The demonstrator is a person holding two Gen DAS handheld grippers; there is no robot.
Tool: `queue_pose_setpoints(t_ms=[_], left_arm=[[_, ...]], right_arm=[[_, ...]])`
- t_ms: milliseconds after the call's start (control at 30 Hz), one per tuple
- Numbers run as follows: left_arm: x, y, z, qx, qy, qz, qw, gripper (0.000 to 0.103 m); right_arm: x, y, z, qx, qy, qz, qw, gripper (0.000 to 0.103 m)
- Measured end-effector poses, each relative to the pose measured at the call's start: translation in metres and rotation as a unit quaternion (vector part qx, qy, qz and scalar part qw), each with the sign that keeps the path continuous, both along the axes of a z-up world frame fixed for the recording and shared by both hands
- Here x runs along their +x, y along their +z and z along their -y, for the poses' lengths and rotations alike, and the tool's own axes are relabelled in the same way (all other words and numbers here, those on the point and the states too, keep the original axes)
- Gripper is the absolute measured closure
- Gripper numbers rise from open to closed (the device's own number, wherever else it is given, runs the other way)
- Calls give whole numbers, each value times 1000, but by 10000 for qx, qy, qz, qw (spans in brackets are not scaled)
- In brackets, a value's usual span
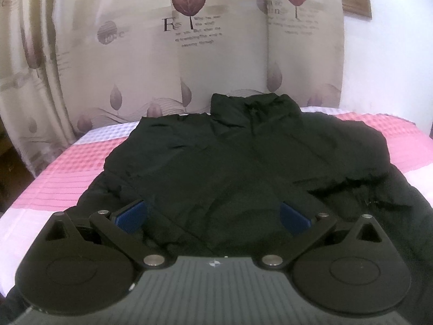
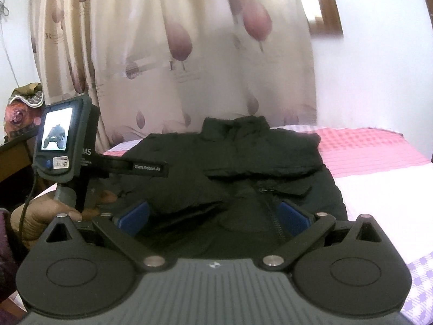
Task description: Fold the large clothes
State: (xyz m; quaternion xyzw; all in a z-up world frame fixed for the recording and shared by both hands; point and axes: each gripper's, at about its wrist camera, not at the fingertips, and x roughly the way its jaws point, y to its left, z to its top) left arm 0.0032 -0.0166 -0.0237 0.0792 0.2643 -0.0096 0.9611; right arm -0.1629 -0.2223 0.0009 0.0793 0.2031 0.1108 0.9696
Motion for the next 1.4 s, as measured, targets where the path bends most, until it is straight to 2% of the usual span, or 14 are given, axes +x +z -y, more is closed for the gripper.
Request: queue_pose_setpoints(t_ms=[100, 233, 367, 567, 667, 733, 800, 833, 867, 967, 1067, 1133, 1233, 1400], left_arm=[[-3, -3, 4, 159, -164, 47, 9997, 0], [-19, -14, 11, 670, -720, 199, 9950, 0], [-39, -30, 14, 1015, -1380, 218, 9850, 0], [-52, -42, 28, 1313, -2061, 269, 9693, 2], [-52, -51, 38, 1680, -2215, 234, 9603, 21], [-49, -56, 43, 1830, -2256, 126, 9568, 28], [-47, -60, 44, 1817, -2404, 4, 9535, 51], [-46, -61, 44, 1844, -2384, -55, 9535, 70], [-44, -62, 44, 1881, -2253, -39, 9560, 79], [-35, -44, 33, 1497, -1819, 38, 9719, 88], [-19, 6, -7, 844, -833, 420, 9921, 91], [-8, 41, -45, 452, -166, 678, 9965, 91], [19, 86, -112, 158, 923, 921, 9913, 92], [66, 123, -224, 303, 2639, 1114, 9576, 92]], right_arm=[[-1, -1, 2, 15, -1, 32, 10000, 0], [-1, -1, 6, -24, -152, 71, 9999, 0], [-1, 0, 15, -22, -282, 161, 9995, 0], [6, -10, 25, 236, -326, -78, 9992, 0], [6, -13, 30, 319, -335, -114, 9989, 0], [5, -13, 31, 351, -346, -113, 9987, 0], [6, -14, 32, 374, -351, -129, 9986, 0], [6, -14, 32, 389, -354, -138, 9985, 0], [7, -15, 33, 408, -357, -146, 9984, 0], [8, -16, 33, 429, -365, -159, 9983, 0], [9, -15, 35, 390, -377, -145, 9984, 0], [8, -15, 35, 352, -401, -129, 9985, 0], [13, -15, 37, 290, -388, -138, 9987, 0], [35, -6, 33, 74, -162, -48, 9998, 0]])
